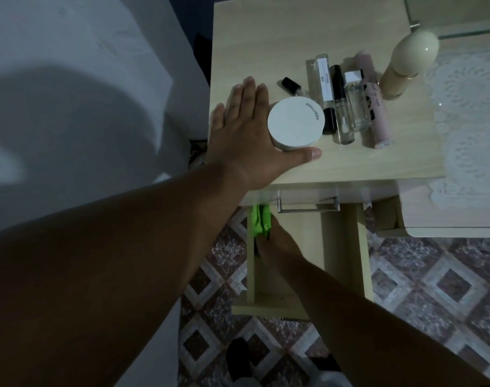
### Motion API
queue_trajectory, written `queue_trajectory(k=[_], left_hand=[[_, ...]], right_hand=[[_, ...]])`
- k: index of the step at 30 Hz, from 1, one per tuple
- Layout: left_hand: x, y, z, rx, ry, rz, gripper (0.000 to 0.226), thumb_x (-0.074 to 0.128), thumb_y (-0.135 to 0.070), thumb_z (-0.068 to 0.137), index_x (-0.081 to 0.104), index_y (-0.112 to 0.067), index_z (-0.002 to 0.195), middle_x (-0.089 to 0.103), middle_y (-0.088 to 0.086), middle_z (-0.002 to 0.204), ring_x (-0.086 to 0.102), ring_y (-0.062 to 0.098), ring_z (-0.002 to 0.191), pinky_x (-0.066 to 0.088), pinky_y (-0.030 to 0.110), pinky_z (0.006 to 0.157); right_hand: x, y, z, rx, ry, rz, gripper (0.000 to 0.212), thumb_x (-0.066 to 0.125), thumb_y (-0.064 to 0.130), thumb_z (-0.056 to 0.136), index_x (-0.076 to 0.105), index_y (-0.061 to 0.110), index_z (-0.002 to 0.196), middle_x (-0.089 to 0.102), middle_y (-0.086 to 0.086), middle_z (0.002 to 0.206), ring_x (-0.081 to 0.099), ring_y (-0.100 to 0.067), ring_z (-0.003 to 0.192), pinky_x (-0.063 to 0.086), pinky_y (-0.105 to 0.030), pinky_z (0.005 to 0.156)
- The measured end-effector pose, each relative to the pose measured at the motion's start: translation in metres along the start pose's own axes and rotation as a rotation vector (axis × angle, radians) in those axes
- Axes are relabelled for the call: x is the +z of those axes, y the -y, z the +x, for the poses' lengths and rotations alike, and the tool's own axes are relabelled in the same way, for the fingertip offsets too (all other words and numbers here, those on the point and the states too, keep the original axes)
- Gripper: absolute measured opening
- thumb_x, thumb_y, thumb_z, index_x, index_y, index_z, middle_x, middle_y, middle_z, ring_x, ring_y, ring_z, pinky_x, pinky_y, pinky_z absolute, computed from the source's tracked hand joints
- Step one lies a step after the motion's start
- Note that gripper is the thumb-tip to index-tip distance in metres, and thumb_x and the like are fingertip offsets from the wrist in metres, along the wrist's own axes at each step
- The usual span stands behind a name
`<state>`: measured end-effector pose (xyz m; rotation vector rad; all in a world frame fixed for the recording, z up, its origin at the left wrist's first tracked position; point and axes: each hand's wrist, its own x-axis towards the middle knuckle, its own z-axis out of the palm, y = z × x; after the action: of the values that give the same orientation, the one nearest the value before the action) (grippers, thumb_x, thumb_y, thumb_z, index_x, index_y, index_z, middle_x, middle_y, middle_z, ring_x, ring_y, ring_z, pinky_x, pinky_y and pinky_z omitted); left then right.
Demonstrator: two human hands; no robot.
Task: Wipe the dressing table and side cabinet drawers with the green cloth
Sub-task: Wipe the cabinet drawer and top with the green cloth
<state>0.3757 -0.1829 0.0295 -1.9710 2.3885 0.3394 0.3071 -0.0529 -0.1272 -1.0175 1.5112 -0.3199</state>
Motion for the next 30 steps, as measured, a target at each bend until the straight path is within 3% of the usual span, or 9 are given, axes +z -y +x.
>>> queue_trajectory(k=[3,5,7,10,14,18,20,26,30], left_hand=[[-0.001,-0.001,0.0,0.004,0.013,-0.007,0.139,0.037,-0.102,0.057,-0.001,-0.016,0.16,-0.012,0.003,0.168,-0.012,0.019,0.154,-0.002,0.046,0.124],[-0.001,-0.001,-0.001,0.007,0.013,-0.002,0.139,0.037,-0.101,0.058,-0.002,-0.015,0.16,-0.012,0.004,0.168,-0.012,0.019,0.154,-0.002,0.046,0.124],[-0.003,-0.001,-0.001,0.007,0.016,0.004,0.138,0.037,-0.101,0.059,-0.002,-0.015,0.16,-0.012,0.004,0.168,-0.012,0.02,0.154,-0.002,0.046,0.124],[-0.003,-0.002,-0.001,0.006,0.016,0.005,0.138,0.038,-0.1,0.06,-0.002,-0.015,0.16,-0.012,0.004,0.168,-0.011,0.019,0.154,-0.002,0.046,0.124],[-0.003,-0.002,-0.001,0.005,0.016,0.017,0.138,0.038,-0.1,0.059,-0.002,-0.015,0.16,-0.011,0.004,0.168,-0.01,0.02,0.154,-0.001,0.046,0.124],[-0.002,-0.003,0.001,0.007,-0.003,0.05,0.139,0.034,-0.102,0.057,0.001,-0.014,0.16,-0.008,0.005,0.168,-0.007,0.022,0.154,0.002,0.047,0.124],[-0.002,-0.003,0.002,0.014,-0.005,0.057,0.138,0.035,-0.102,0.058,0.001,-0.013,0.16,-0.007,0.006,0.168,-0.006,0.022,0.154,0.003,0.048,0.124],[-0.003,-0.003,0.001,0.016,-0.014,0.061,0.141,0.03,-0.103,0.054,0.003,-0.013,0.16,-0.005,0.008,0.168,-0.003,0.024,0.154,0.004,0.049,0.124],[-0.002,-0.004,0.002,0.012,-0.011,0.061,0.145,0.026,-0.105,0.049,0.004,-0.013,0.16,-0.004,0.007,0.168,-0.003,0.023,0.154,0.005,0.048,0.124]], right_hand=[[-0.018,-0.008,-0.008,-0.115,0.045,-0.466,0.052,0.052,0.022,0.095,0.038,0.023,0.145,0.063,-0.011,0.121,0.062,-0.033,0.104,0.046,-0.035,0.082],[-0.033,-0.016,-0.025,-0.152,0.152,-0.925,0.051,0.054,0.03,0.095,0.042,0.023,0.144,0.061,-0.01,0.126,0.058,-0.032,0.111,0.043,-0.04,0.095],[-0.043,-0.025,-0.041,-0.169,0.33,-1.117,0.042,0.056,0.035,0.094,0.053,0.026,0.135,0.063,-0.005,0.122,0.057,-0.027,0.112,0.04,-0.043,0.101],[-0.035,-0.04,-0.056,-0.098,0.505,-0.996,0.047,0.056,0.031,0.094,0.052,0.024,0.14,0.062,-0.005,0.131,0.059,-0.025,0.117,0.045,-0.041,0.102],[-0.038,-0.038,-0.069,-0.075,0.567,-0.809,0.057,0.053,0.026,0.096,0.039,0.028,0.152,0.052,-0.007,0.145,0.052,-0.028,0.128,0.046,-0.04,0.105],[-0.073,-0.033,-0.076,0.035,0.553,-1.178,0.028,0.045,0.029,0.099,0.062,0.015,0.116,0.064,-0.004,0.122,0.06,-0.025,0.114,0.047,-0.045,0.099],[-0.077,-0.028,-0.08,0.056,0.577,-1.284,0.027,0.045,0.029,0.099,0.063,0.015,0.113,0.063,-0.005,0.115,0.06,-0.025,0.113,0.047,-0.047,0.099],[-0.047,-0.031,-0.083,-0.101,0.588,-0.763,0.046,0.054,0.023,0.096,0.049,0.021,0.142,0.064,-0.007,0.125,0.061,-0.024,0.108,0.05,-0.035,0.088],[-0.065,-0.037,-0.086,0.027,0.555,-1.167,0.034,0.053,0.03,0.094,0.058,0.018,0.126,0.064,-0.006,0.116,0.062,-0.029,0.109,0.051,-0.049,0.095]])
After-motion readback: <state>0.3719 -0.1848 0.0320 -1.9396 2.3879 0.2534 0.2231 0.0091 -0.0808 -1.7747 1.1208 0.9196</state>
